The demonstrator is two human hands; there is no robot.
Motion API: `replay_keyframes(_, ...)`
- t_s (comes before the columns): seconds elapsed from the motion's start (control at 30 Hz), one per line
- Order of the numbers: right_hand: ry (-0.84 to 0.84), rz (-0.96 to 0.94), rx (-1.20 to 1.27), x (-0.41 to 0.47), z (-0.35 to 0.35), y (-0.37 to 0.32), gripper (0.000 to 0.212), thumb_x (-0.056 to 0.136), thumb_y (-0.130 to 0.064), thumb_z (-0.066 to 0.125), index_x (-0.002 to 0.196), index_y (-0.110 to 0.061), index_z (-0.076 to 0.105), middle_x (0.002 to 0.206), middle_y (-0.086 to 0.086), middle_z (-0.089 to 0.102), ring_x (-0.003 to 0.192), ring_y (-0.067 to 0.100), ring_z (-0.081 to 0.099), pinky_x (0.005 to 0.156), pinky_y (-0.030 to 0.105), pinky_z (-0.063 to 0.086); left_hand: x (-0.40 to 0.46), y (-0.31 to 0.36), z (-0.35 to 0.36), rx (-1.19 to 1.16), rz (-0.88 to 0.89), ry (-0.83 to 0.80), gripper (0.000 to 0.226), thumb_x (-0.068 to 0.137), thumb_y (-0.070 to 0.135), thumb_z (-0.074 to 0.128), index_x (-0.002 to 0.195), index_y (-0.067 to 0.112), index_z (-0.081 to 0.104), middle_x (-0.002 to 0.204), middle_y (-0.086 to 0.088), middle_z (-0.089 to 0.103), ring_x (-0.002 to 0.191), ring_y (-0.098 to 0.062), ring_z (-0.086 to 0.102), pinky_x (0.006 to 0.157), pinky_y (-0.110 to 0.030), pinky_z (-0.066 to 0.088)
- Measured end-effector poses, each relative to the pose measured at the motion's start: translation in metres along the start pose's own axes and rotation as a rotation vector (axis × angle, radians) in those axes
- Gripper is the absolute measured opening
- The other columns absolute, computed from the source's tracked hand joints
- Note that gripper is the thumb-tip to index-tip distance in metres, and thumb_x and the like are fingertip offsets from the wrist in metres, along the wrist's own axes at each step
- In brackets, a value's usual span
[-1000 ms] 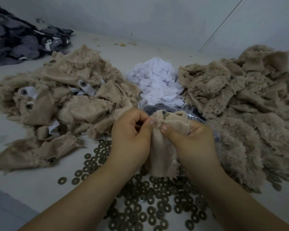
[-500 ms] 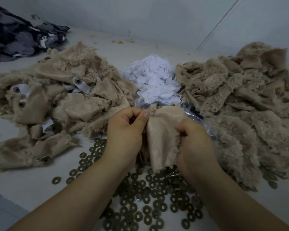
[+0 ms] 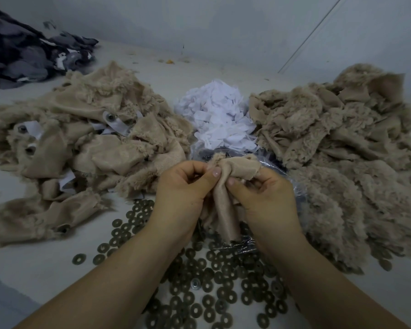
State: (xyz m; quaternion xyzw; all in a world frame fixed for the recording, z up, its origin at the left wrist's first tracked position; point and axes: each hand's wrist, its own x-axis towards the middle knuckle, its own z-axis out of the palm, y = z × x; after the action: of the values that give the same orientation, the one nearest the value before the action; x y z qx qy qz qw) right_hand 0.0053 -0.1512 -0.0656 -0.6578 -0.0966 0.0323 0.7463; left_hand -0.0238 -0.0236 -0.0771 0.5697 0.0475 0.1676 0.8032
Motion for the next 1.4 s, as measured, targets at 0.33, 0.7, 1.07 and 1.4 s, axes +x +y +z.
replay_keyframes(0.33,-0.172,0.223,0.284,0.007,-0.005,-0.001,0.046,0.094,0.013,0.044,0.089,-0.016,0.079,0.098,0.015,0.076,0.090,0.027,0.073,0.085,0.043,0.060,0.006,-0.001,-0.009,-0.040,-0.002,-0.014,0.022,0.063,0.037,0.080,0.068,0.019,0.069,0.061,-0.011,0.059,0.047,-0.023,0.047,0.041,-0.026,0.041)
replay_keyframes(0.7,-0.145,0.130,0.164,0.001,-0.004,0.001,0.045,0.059,-0.025,0.083,0.098,-0.005,0.076,0.100,0.017,0.076,0.097,0.032,0.073,0.088,0.047,0.058,0.002,0.003,-0.005,0.046,0.043,-0.003,0.024,0.079,0.001,0.073,0.063,0.020,0.072,0.055,0.001,0.063,0.042,-0.003,0.055,0.040,-0.014,0.043)
replay_keyframes(1.07,0.004,-0.074,-0.070,0.001,-0.005,0.005,0.015,0.083,0.000,0.075,0.093,-0.011,0.078,0.088,0.004,0.079,0.088,0.019,0.076,0.083,0.039,0.061,-0.002,-0.001,-0.002,0.188,0.171,0.058,0.016,0.081,0.003,0.076,0.073,0.017,0.074,0.071,-0.005,0.071,0.065,-0.013,0.064,0.062,-0.024,0.056)
replay_keyframes(1.4,-0.080,0.065,0.063,0.004,-0.006,0.009,0.010,0.086,-0.005,0.073,0.095,-0.008,0.077,0.084,0.008,0.077,0.075,0.020,0.075,0.065,0.031,0.060,0.000,-0.001,-0.005,0.257,0.279,0.069,0.016,0.078,0.007,0.078,0.075,0.023,0.076,0.076,0.002,0.073,0.070,-0.009,0.067,0.066,-0.020,0.056)
